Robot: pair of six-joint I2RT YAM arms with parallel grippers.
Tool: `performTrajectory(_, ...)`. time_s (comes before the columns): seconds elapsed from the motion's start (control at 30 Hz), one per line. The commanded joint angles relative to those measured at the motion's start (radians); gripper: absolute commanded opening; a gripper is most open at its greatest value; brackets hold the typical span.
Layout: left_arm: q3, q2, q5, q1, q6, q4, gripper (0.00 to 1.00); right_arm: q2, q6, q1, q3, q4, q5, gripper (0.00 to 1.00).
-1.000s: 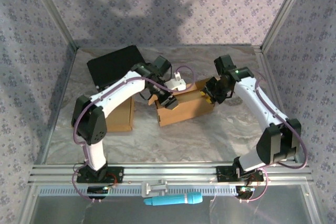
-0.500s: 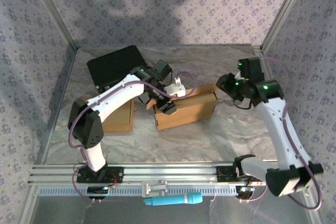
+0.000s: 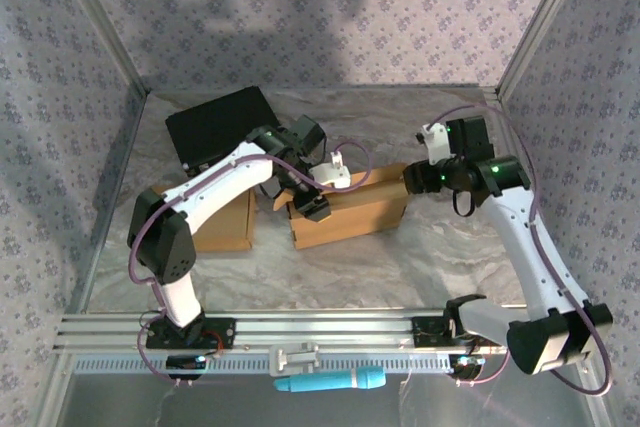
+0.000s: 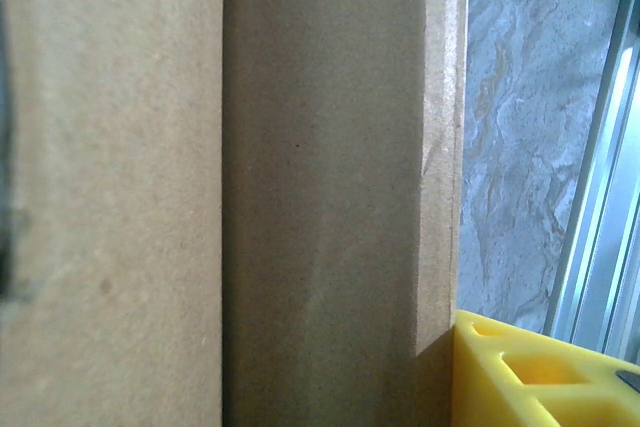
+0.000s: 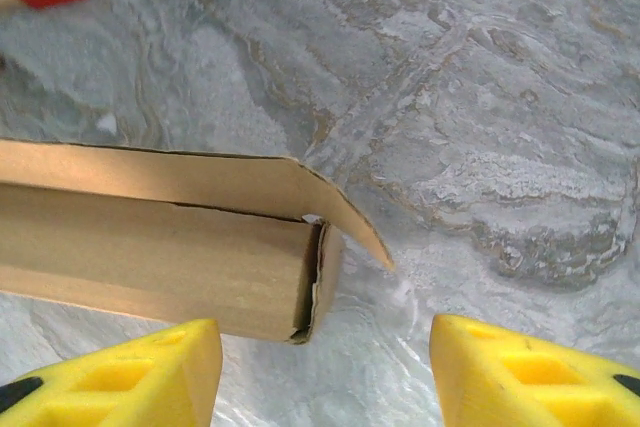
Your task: Fold the paper box
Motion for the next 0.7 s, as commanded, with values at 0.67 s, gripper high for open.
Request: performTrajectory(0.67, -0.074, -0.102, 0.016, 0.014, 0.042, -0.022, 0.56, 0.188, -0.03, -0.024, 0.103, -0.072, -0.118, 0.33)
